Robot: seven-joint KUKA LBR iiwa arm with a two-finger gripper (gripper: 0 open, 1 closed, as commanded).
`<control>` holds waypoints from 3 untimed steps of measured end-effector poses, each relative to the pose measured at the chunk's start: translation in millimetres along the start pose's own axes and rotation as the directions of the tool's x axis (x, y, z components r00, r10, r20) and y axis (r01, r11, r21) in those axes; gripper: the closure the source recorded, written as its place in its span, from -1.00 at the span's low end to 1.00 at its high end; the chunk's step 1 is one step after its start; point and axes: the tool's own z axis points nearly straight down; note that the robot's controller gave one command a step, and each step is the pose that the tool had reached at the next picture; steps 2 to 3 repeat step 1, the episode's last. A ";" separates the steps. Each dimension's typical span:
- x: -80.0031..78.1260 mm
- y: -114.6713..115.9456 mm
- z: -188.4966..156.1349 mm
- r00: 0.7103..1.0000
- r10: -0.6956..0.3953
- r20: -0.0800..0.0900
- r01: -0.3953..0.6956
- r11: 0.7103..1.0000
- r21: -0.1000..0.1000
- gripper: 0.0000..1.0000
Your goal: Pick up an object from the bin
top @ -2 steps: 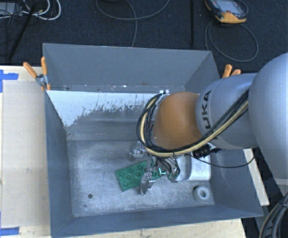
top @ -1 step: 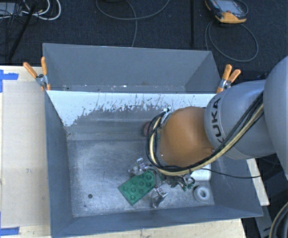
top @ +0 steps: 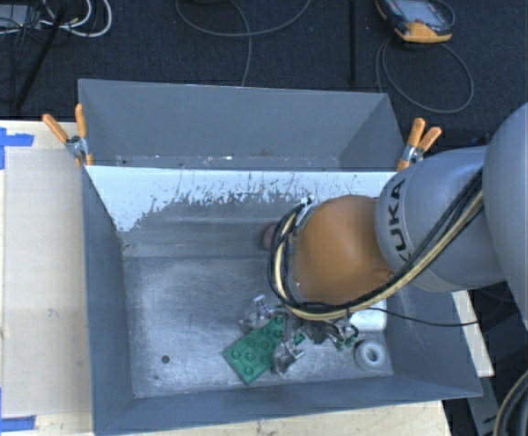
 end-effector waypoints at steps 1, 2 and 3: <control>13.7 10.0 -135.7 1.000 0.004 0.005 -0.004 1.000 0.002 1.00; 13.7 10.0 -135.7 1.000 0.004 0.005 -0.004 1.000 0.002 1.00; 13.7 10.0 -135.7 1.000 0.004 0.005 -0.004 1.000 0.002 1.00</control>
Offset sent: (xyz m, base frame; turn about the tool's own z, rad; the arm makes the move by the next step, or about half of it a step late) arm -0.0180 0.0015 0.1322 0.0009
